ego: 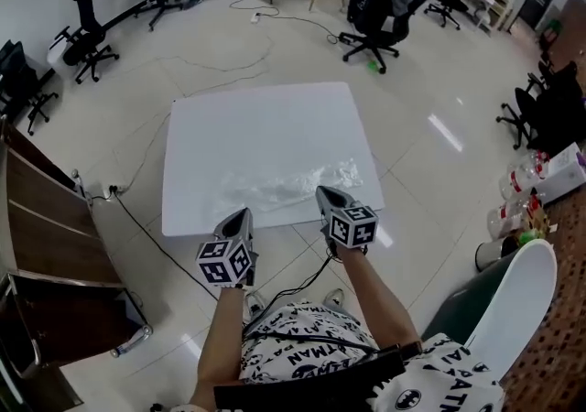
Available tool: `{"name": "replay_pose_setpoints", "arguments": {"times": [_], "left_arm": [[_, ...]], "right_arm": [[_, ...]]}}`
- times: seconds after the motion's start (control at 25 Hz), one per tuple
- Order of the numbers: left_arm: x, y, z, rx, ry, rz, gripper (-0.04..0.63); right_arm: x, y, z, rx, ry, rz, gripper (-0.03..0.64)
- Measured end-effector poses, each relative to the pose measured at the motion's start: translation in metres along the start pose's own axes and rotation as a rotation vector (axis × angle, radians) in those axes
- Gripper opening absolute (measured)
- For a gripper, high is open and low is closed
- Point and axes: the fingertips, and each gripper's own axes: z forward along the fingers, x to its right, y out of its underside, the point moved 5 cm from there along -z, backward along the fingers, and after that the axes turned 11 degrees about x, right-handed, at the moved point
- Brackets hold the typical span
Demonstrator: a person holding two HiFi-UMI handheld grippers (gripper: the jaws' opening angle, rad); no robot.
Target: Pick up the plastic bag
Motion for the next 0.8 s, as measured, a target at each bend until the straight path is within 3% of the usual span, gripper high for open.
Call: {"name": "replay_pose_setpoints", "arguments": {"times": [0.36,0.8], "left_arm": [[0.056,0.009,0.030,-0.008,0.109,0.019,0.000],[0.060,0.013,0.011,-0.022,0.095,0.031,0.000]], "right_arm": [[0.010,-0.027,-0.070,0.001,0.113,-0.106,0.000],[0.003,-0.023,-0.082,-0.023,0.119,-0.118,0.000]]}}
